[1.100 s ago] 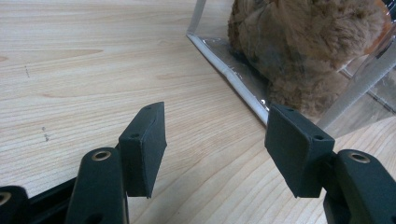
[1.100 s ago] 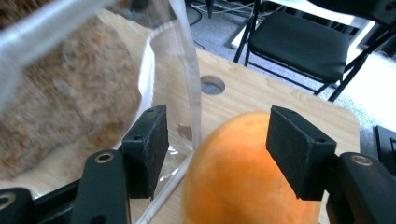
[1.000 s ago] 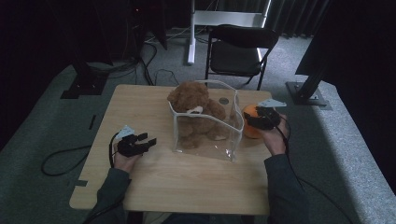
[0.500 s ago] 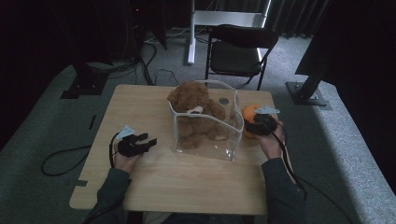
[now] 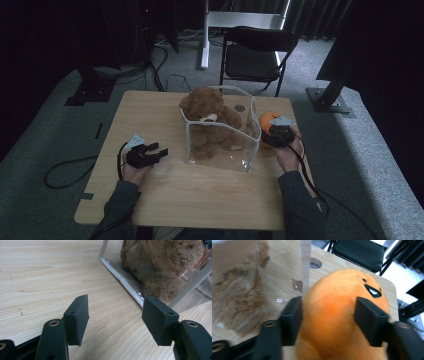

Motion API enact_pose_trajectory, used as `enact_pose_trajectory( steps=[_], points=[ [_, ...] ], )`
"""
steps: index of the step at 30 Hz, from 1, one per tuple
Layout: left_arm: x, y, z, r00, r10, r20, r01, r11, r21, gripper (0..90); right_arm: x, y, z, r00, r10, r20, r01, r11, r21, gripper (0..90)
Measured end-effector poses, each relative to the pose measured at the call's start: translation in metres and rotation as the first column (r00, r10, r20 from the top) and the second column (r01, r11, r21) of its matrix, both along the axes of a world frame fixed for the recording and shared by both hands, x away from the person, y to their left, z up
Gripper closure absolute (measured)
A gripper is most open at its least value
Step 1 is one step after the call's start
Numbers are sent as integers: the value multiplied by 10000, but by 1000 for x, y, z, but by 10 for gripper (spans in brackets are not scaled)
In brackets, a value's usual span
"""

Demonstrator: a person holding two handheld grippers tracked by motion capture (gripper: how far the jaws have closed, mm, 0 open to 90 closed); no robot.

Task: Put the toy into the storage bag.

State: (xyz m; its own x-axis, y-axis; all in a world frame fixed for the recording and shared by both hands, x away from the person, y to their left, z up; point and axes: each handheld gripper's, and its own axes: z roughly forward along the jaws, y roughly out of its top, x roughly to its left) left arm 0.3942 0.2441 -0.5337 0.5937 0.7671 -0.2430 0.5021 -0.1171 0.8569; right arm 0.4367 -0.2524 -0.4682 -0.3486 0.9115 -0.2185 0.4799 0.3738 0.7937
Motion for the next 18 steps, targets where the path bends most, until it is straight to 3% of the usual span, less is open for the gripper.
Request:
enact_pose_trajectory(
  steps=[2,6,10,14,18],
  points=[
    [0,0,0,10000,4,10,-4,10000,-9,392,-2,1,0,9998,193,11,-193,9998,-2,476],
    [0,0,0,10000,0,12,0,10000,4,392,-3,2,-1,9998,204,-20,-205,9998,-66,480],
    [0,0,0,10000,-1,18,1,10000,4,392,-8,5,0,9986,206,479,-199,9997,-145,469],
    [0,0,0,10000,0,23,0,10000,4,391,-6,7,-3,9993,273,255,-265,9992,-308,467],
    [0,0,0,10000,2,15,-2,10000,-12,392,-4,6,-5,9998,159,73,-157,9996,-236,379]
  ],
)
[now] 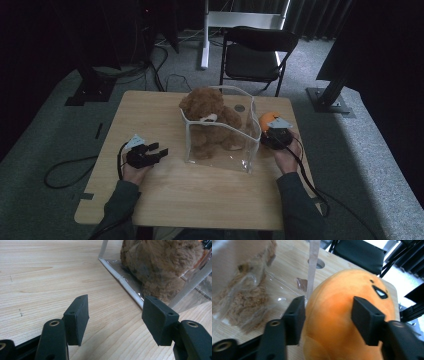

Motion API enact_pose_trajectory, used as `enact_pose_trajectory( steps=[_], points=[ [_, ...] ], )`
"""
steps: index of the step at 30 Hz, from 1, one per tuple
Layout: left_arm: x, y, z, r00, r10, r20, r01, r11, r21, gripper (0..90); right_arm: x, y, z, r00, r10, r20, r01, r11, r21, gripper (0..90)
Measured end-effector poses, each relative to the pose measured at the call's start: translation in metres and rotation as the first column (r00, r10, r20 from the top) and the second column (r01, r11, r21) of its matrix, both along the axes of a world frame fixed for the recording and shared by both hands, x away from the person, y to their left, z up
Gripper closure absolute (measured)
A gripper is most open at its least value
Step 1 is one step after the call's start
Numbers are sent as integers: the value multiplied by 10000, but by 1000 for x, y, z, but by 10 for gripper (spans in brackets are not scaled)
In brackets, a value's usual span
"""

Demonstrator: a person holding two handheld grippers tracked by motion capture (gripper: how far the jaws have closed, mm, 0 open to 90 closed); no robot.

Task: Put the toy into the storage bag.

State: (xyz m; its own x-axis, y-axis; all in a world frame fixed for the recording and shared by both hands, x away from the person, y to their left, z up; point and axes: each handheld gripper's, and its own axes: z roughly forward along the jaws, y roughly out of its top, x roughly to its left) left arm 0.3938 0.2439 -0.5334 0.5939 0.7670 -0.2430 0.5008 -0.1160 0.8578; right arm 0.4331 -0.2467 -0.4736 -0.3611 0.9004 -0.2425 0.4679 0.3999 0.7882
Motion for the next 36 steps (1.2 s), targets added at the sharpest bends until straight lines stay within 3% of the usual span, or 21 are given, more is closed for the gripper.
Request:
enact_pose_trajectory(
  steps=[1,6,18,21,26,30,36],
  points=[
    [0,0,0,10000,-10,6,10,10000,8,392,2,0,-2,9999,-78,-145,76,9999,-138,287],
    [0,0,0,10000,-2,2,2,10000,7,392,6,2,-6,9992,-241,-328,222,9982,-557,178],
    [0,0,0,10000,9,-11,-9,10000,-27,391,11,-7,-8,9948,-1010,95,1015,9916,-808,180],
    [0,1,0,10000,10,-3,-10,10000,-46,392,13,-10,-12,9919,-1268,22,1265,9880,-883,171],
    [0,1,0,10000,8,-10,-8,10000,-60,392,18,-15,-18,9912,-1259,-417,1235,9909,-543,129],
    [0,1,0,10000,9,-7,-9,10000,-66,392,20,-13,-20,9912,-1111,-714,1055,9914,-776,106],
    [0,1,0,10000,1,-18,-1,10000,-68,392,22,-13,-23,9900,-1180,-777,1112,9900,-864,107]
  ],
)
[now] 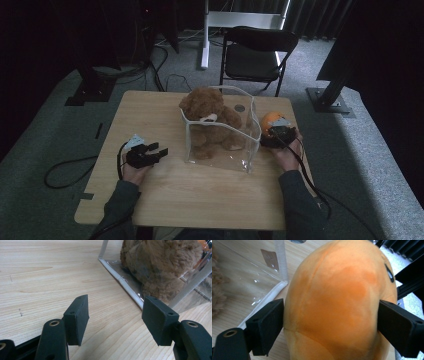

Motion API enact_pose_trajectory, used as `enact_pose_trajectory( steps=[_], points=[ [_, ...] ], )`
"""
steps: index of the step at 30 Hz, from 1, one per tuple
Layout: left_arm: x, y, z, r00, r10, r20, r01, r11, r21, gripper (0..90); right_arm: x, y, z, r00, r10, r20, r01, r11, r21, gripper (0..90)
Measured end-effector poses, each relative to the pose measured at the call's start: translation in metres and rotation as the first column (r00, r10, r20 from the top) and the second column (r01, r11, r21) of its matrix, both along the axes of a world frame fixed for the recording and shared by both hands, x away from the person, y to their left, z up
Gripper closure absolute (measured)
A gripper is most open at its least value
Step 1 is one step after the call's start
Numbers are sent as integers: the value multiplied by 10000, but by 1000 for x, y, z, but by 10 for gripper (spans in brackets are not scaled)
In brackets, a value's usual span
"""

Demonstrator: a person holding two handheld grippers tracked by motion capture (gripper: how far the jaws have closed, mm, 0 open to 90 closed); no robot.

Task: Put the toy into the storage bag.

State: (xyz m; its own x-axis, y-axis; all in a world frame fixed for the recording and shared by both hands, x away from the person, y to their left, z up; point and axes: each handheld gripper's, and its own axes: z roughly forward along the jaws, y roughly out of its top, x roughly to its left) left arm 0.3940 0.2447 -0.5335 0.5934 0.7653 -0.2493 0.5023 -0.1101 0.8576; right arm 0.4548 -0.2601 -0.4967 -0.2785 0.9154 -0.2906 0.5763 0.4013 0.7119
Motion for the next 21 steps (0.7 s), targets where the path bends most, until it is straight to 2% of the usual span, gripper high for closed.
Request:
enact_pose_trajectory(
  steps=[2,8,13,21],
  points=[
    [0,0,0,10000,11,-13,-11,10000,-21,392,0,-1,-1,10000,20,-59,-21,10000,-64,127],
    [0,0,0,10000,-3,-44,3,10000,-34,392,1,-4,-1,10000,-57,-29,57,9999,162,185],
    [0,-1,-1,10000,-31,-40,31,10000,49,392,1,-6,0,9999,-111,2,111,9994,317,223],
    [0,-3,-1,10000,-82,-43,83,9997,227,392,0,-8,2,10000,-32,-70,35,9988,486,333]
  ],
)
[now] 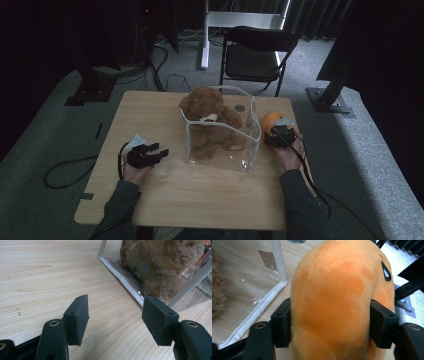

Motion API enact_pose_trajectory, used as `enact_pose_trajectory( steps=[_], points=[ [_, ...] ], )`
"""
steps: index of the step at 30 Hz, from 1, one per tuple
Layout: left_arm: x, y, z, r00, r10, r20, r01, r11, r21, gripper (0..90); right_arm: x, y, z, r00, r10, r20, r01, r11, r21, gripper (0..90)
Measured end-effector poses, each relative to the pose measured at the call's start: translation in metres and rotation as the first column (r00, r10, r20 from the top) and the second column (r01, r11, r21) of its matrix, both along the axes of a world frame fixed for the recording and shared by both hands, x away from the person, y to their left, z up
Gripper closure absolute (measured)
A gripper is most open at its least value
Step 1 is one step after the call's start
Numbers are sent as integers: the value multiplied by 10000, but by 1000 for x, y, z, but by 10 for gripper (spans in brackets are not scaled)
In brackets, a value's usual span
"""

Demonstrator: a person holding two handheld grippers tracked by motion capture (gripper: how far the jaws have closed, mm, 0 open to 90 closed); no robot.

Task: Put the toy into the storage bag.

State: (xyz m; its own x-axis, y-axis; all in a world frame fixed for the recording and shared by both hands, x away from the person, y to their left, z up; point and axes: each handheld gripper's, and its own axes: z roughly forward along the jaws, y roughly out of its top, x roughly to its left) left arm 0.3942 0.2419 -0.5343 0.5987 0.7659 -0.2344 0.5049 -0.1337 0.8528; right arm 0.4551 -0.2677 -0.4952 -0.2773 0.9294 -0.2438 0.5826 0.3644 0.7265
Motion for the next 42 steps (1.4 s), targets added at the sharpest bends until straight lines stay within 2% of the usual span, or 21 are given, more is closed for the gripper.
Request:
enact_pose_trajectory(
  steps=[7,20,30,34,42],
  points=[
    [0,-1,0,10000,-1,0,1,9999,114,387,-1,-2,2,10000,46,40,-47,9999,146,389],
    [0,-3,-1,9999,140,65,-142,9992,366,349,-5,-3,3,9996,189,214,-190,9998,25,463],
    [1,-4,-1,9994,331,135,-337,9979,549,309,-8,-6,7,9993,180,332,-184,9997,132,485],
    [1,-4,-1,9992,366,131,-373,9976,580,303,-8,-6,10,9991,235,354,-248,9991,352,493],
    [1,-4,-2,9991,417,77,-421,9969,667,302,-9,-4,13,9986,346,411,-359,9989,303,498]
  ],
)
